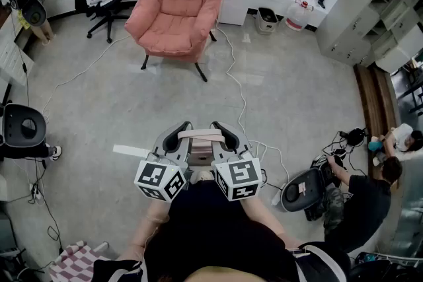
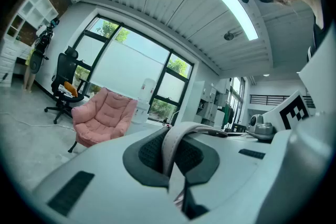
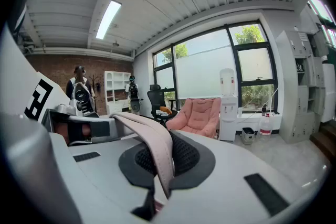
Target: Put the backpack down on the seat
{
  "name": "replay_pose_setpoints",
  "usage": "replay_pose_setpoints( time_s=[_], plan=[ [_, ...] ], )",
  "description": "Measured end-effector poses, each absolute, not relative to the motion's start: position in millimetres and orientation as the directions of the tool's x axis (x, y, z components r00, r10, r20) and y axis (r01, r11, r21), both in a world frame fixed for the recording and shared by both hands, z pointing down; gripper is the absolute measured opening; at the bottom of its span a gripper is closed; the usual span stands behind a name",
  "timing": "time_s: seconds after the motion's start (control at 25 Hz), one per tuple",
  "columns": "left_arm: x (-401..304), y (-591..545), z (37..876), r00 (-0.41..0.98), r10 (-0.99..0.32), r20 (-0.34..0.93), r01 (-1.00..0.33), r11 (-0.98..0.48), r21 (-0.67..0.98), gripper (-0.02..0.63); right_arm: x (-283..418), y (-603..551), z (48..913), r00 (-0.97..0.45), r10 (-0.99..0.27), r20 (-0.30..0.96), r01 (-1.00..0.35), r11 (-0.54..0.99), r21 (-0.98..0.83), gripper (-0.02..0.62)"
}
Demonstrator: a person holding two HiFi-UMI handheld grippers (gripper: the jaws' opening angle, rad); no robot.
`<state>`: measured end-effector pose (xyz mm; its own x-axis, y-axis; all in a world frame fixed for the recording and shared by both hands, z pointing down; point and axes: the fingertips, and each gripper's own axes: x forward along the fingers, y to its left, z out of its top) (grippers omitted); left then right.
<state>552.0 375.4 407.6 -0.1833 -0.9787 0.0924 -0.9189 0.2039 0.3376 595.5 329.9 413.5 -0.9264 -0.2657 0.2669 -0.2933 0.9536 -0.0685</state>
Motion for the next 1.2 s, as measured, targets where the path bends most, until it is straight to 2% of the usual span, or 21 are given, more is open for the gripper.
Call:
replay_pose_setpoints(
  time_s=[0.88,1.2],
  plan=[
    [563,384,387,-0.191,-0.978,0.078,-0.927,0.206,0.312,0.015,606,336,397,-0.928,-0.305,0.215,-0.329,0.941,-0.082,0.032],
    [553,372,392,-0.173,-0.980,0.096,-0.928,0.194,0.318,0.015,596,325,402,-0.919,-0.318,0.233,-0.344,0.935,-0.082,0.032]
  ],
)
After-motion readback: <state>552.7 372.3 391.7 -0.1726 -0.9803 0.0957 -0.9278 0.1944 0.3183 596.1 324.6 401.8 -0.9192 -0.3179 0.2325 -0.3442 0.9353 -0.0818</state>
